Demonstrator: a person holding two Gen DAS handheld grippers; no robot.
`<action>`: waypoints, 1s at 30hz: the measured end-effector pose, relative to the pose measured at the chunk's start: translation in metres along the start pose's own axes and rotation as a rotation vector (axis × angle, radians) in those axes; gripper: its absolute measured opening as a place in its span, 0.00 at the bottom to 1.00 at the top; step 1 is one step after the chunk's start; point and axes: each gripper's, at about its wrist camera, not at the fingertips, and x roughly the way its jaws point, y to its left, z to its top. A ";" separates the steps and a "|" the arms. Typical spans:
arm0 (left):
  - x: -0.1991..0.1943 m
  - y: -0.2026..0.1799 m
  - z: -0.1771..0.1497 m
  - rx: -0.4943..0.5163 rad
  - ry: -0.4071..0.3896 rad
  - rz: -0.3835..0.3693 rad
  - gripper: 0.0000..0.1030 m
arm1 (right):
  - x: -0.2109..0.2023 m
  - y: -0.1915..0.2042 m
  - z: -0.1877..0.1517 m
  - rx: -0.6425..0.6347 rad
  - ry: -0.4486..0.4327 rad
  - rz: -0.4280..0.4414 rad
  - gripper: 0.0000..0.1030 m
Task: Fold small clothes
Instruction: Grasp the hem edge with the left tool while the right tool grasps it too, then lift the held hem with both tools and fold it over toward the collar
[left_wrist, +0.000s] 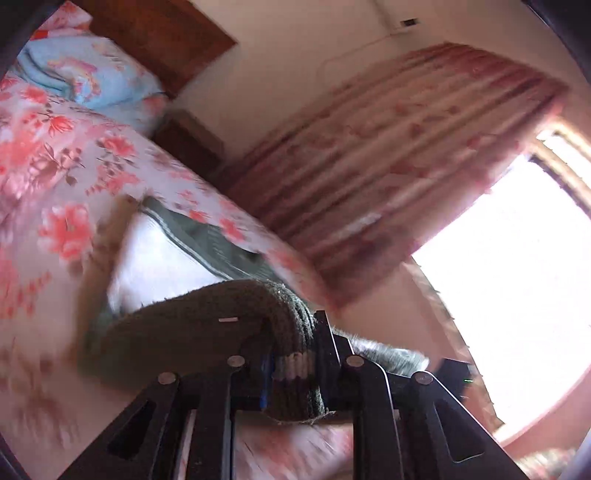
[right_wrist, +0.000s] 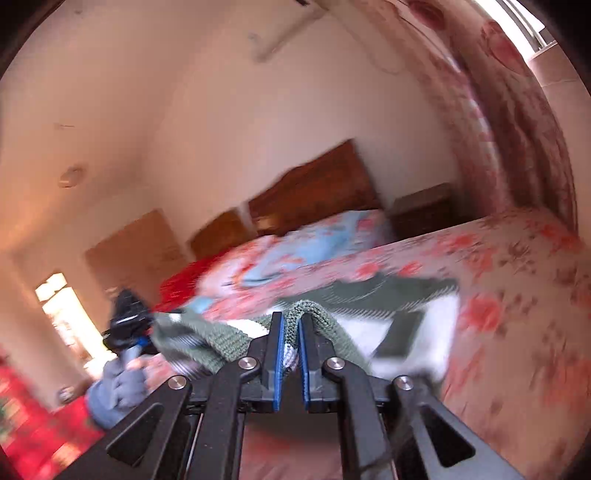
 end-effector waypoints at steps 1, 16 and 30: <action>0.016 0.006 0.008 -0.012 0.006 0.054 1.00 | 0.023 -0.014 0.007 0.030 0.020 -0.071 0.11; 0.020 0.066 -0.001 -0.091 -0.048 0.363 1.00 | 0.060 -0.068 -0.009 0.102 0.167 -0.327 0.28; 0.045 0.032 -0.006 0.140 0.028 0.463 1.00 | 0.151 -0.062 -0.008 -0.327 0.423 -0.494 0.26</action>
